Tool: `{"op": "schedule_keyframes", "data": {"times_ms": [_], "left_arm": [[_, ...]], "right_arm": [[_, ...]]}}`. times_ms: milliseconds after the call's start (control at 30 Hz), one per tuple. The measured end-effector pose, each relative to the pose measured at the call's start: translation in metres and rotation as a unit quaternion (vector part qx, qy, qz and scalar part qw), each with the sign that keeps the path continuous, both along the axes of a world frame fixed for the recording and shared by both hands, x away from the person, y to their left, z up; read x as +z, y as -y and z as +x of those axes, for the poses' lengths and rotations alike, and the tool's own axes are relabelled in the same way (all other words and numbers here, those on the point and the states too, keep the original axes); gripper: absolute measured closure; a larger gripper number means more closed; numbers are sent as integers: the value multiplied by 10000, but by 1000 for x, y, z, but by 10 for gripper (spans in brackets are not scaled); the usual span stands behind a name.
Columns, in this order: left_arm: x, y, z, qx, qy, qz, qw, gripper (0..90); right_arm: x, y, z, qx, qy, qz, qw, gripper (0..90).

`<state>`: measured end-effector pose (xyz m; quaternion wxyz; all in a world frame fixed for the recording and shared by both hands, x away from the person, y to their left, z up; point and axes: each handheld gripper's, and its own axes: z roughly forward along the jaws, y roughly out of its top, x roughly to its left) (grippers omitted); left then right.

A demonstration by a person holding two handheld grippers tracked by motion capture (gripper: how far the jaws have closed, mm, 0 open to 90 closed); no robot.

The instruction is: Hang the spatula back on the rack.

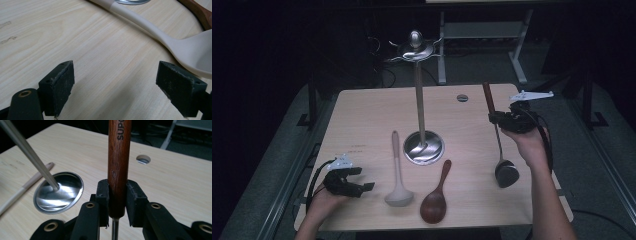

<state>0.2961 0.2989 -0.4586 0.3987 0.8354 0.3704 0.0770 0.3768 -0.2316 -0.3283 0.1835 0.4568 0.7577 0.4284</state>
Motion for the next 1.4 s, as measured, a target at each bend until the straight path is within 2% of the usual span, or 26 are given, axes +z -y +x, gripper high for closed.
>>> {"op": "schedule_keyframes", "data": {"times_ms": [67,200,367,467,533,733,900,933,1000,1067,1133,1167,1400], "left_arm": [[0,0,0,10,6,5,10000,150],[0,0,0,-34,36,80,10000,150],[1,0,1,-55,51,103,9999,149],[0,0,1,-56,47,96,9999,149],[0,0,1,-4,31,30,10000,149],[1,0,0,3,44,45,10000,149],[0,-1,0,-26,87,61,9999,149],[0,-1,0,-3,55,38,10000,149],[1,-1,0,0,56,37,10000,149],[1,-1,0,20,28,-4,10000,149],[1,-1,1,1,53,25,10000,149],[0,-1,0,-5,58,47,10000,149],[1,-2,0,1,47,10,10000,149]], "right_arm": [[2,3,-5,42,150,47,9999,740],[3,6,-11,109,239,126,9996,741],[9,13,-18,274,360,561,9974,741],[11,15,-20,309,407,696,9963,741],[15,15,-23,324,540,754,9952,741],[25,11,-29,459,725,827,9929,741],[36,4,-31,738,864,929,9892,741],[39,2,-31,855,938,989,9870,740],[39,1,-30,899,949,1004,9863,740],[42,-3,-27,1045,953,1067,9842,740],[43,-5,-26,1081,934,1075,9839,740],[47,-9,-23,1188,971,1057,9825,740],[59,-24,-18,1414,1026,1026,9793,740]]}}
